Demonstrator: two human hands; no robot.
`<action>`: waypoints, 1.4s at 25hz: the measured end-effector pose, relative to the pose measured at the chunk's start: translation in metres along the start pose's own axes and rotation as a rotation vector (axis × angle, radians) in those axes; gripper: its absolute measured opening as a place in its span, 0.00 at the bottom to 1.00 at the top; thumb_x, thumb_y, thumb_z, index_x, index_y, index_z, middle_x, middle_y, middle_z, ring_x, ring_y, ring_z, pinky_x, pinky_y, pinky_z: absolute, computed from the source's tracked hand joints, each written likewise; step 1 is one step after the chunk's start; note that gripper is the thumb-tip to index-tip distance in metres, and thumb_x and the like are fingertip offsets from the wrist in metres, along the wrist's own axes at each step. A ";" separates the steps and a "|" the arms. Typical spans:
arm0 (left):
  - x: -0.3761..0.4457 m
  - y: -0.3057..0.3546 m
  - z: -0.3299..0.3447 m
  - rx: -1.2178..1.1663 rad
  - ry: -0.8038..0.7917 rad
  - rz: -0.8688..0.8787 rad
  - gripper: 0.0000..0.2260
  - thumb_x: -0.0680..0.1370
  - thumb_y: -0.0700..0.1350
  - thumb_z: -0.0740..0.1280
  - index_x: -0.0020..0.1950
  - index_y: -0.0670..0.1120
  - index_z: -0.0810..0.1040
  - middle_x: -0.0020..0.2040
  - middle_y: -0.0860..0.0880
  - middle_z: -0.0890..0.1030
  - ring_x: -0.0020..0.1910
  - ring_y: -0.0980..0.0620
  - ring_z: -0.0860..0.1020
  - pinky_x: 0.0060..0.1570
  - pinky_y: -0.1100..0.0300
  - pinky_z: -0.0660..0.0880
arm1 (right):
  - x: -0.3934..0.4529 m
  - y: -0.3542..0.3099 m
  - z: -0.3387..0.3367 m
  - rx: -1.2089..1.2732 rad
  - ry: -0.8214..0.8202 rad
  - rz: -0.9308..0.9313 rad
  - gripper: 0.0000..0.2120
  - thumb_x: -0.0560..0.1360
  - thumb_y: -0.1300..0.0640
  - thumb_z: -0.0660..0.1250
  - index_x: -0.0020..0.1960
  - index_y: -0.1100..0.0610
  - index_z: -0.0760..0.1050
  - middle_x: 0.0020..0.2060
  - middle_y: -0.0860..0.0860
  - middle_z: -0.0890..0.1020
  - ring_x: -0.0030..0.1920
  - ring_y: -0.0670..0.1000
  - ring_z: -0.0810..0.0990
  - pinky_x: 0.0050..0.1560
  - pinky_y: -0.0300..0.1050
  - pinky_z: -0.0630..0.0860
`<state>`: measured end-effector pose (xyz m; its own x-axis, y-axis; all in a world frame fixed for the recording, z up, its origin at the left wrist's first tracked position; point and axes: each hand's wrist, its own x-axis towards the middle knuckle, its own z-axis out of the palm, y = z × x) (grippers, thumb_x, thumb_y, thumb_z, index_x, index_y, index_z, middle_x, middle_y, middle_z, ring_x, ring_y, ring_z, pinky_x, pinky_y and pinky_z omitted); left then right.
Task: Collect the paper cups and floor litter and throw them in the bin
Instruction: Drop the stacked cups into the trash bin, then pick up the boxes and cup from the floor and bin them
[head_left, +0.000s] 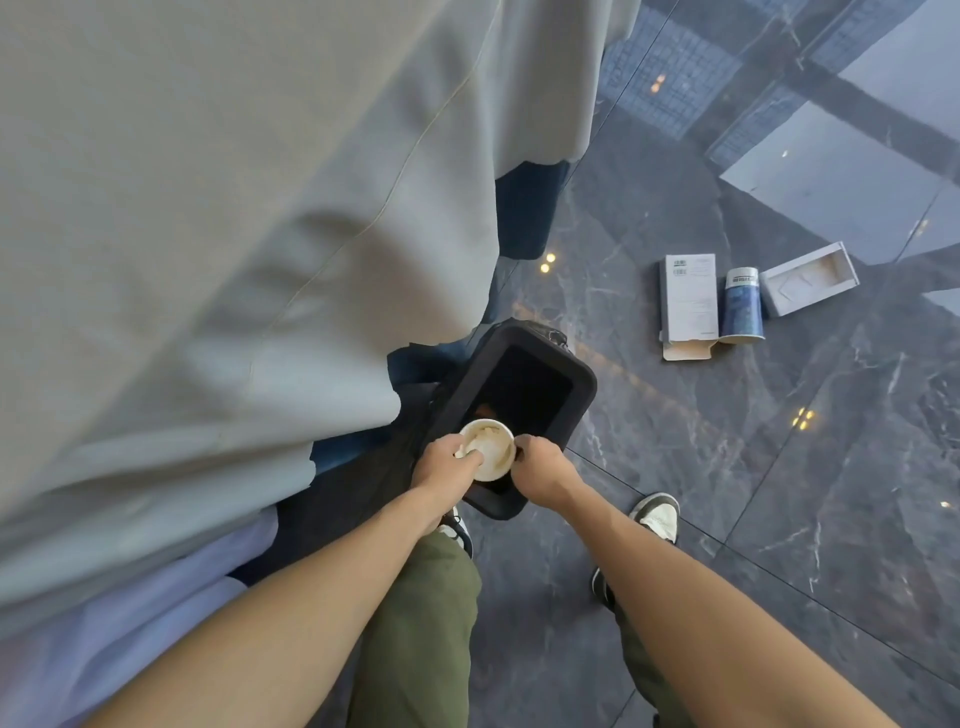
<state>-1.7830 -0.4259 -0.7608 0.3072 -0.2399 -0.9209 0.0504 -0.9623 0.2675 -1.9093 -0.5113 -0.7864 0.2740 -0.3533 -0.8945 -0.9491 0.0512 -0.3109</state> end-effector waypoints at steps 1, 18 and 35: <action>0.003 0.000 0.002 0.005 -0.002 0.009 0.07 0.78 0.45 0.66 0.52 0.46 0.82 0.53 0.42 0.83 0.56 0.38 0.82 0.56 0.48 0.79 | 0.001 -0.001 0.001 -0.014 -0.033 -0.008 0.20 0.76 0.64 0.57 0.64 0.59 0.79 0.59 0.57 0.83 0.57 0.59 0.82 0.59 0.56 0.80; -0.240 0.187 0.038 0.440 0.135 0.400 0.23 0.82 0.47 0.69 0.77 0.47 0.74 0.73 0.45 0.78 0.71 0.45 0.77 0.70 0.52 0.73 | -0.224 0.080 -0.228 -0.101 0.092 -0.088 0.25 0.76 0.50 0.66 0.72 0.53 0.74 0.70 0.58 0.75 0.71 0.58 0.73 0.71 0.49 0.70; -0.311 0.442 0.158 0.635 0.188 0.869 0.32 0.80 0.58 0.70 0.81 0.48 0.68 0.80 0.44 0.69 0.79 0.44 0.67 0.76 0.51 0.66 | -0.310 0.153 -0.488 -0.065 0.689 -0.095 0.35 0.78 0.42 0.66 0.80 0.52 0.60 0.80 0.61 0.58 0.79 0.63 0.59 0.76 0.56 0.62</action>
<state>-2.0070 -0.7964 -0.4008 0.1434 -0.8981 -0.4157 -0.7371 -0.3773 0.5607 -2.2154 -0.8494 -0.3995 0.2152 -0.8667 -0.4500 -0.9391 -0.0573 -0.3387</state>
